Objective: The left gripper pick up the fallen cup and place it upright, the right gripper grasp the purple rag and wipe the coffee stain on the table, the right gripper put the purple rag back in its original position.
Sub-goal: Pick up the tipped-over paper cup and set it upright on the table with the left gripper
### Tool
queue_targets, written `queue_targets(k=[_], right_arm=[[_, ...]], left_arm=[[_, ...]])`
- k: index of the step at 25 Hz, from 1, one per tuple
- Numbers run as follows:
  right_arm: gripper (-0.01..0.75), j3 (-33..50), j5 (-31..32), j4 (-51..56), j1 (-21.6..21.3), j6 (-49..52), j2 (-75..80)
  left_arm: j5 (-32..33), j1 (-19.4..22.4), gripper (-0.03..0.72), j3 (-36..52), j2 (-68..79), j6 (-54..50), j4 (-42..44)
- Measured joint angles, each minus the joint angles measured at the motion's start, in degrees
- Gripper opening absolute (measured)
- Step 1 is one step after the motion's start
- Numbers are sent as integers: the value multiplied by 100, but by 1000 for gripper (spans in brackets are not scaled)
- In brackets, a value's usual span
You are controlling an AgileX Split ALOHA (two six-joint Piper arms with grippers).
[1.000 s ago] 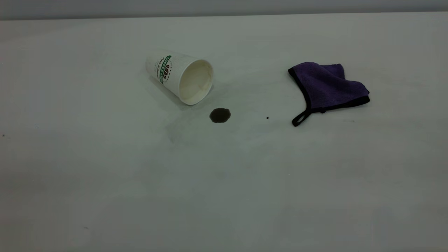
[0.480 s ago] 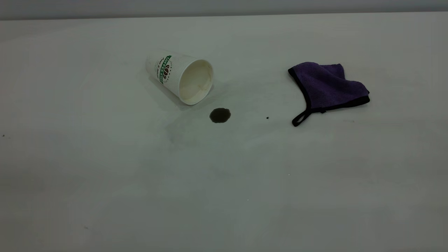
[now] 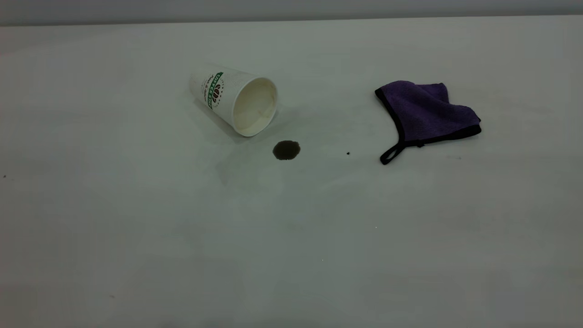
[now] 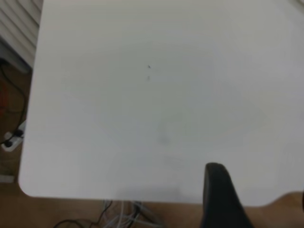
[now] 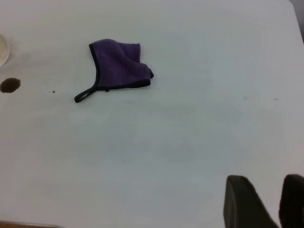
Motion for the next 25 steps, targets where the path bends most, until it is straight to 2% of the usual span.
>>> queue_targets(k=[5,8,11,21,25], right_arm=[[219,0,0,0,0,0,0],[219,0,0,0,0,0,0],[219,0,0,0,0,0,0],[219,0,0,0,0,0,0],[219,0,0,0,0,0,0]], left_arm=[[-575,-16,651,-814,1952,227,11],[-834,-275,706,-1230,3018,273,131],[-1091,-824,711,-1659,3988,25,533],[-1317,-3172,684,-2961,6883,-2183,2713],[-1305,-3709,678,-3392,7813,-2930,3468]])
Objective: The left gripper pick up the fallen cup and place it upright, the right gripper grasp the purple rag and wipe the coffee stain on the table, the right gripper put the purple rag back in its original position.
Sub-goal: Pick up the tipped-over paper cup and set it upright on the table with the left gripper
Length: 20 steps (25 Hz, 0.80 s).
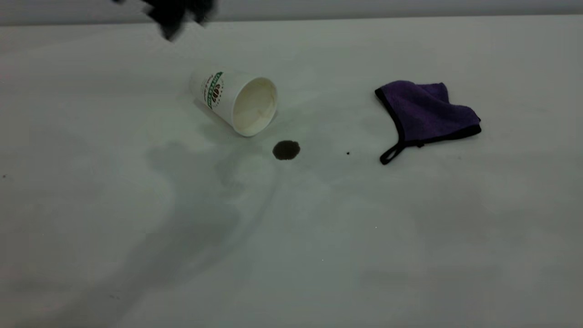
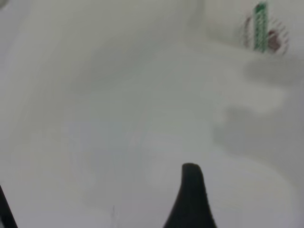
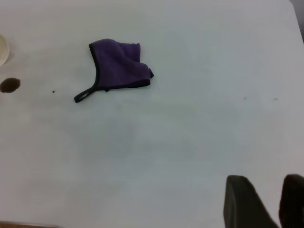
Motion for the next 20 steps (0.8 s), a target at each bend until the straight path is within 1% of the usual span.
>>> queue_targets(k=[5,10,14,20], right_arm=[[219,0,0,0,0,0,0],[219,0,0,0,0,0,0],[219,0,0,0,0,0,0],[219,0,0,0,0,0,0]], left_arm=[[37,-387,677,-566,1036,-442,655],[168,-649,671,-1227,2033,-510,1037],[353,-690,665,-1682,2703,-761,1671],[347,-690,650,-2041,3313,-1070,2776]])
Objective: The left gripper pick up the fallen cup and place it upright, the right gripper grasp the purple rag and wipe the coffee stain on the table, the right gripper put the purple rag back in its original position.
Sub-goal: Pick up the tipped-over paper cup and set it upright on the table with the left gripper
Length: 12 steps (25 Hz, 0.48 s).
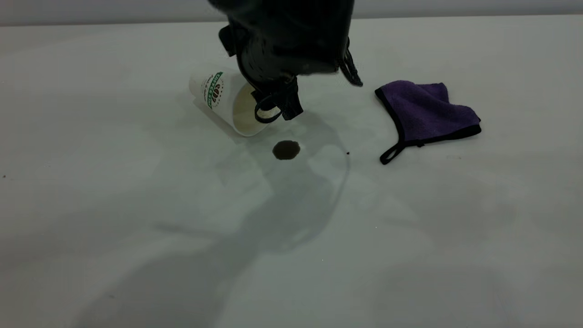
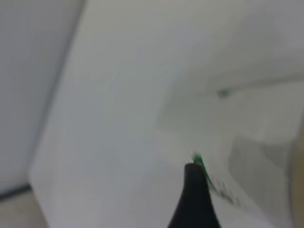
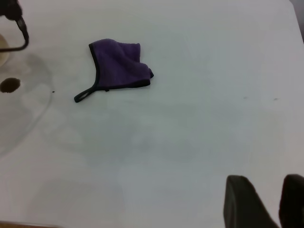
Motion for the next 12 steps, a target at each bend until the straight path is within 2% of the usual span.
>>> queue_targets(k=[7,10,12], right_arm=[[219,0,0,0,0,0,0],[219,0,0,0,0,0,0],[219,0,0,0,0,0,0]], left_arm=[[22,149,584,-145,436,-12,557],[135,346,497,-152,444,-18,631],[240,471,380,-152,444,-18,635]])
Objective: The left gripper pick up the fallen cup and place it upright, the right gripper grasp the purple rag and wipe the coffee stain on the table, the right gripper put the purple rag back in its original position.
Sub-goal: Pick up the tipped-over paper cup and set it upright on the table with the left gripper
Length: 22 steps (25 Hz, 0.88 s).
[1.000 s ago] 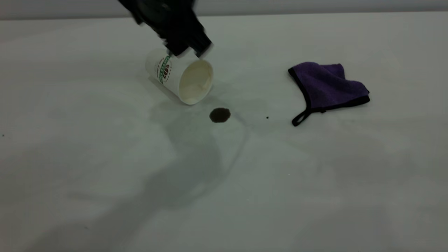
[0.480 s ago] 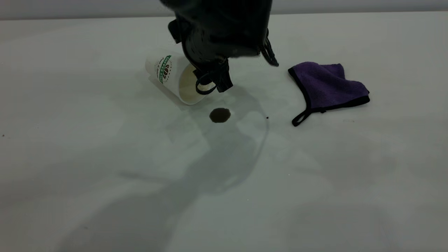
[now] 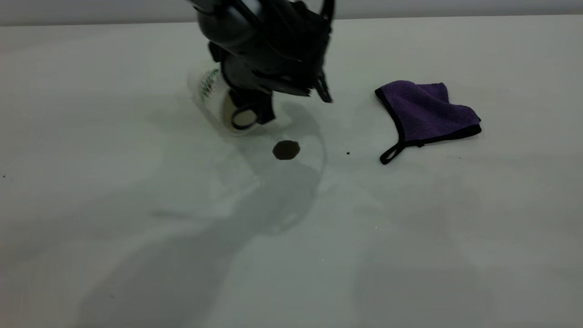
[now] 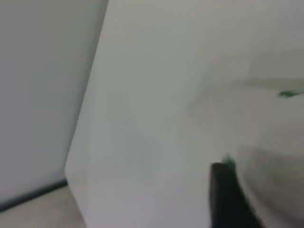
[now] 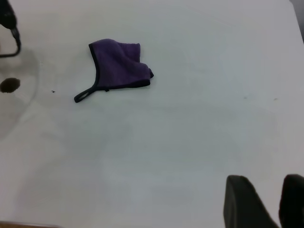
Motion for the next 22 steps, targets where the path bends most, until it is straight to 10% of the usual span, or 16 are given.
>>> queue_targets(k=[6,22], right_arm=[[219,0,0,0,0,0,0],[219,0,0,0,0,0,0]], left_arm=[[331,44,20,0,-556,324,-297],[-578,2404,13,0,-2662,5041,-7136]])
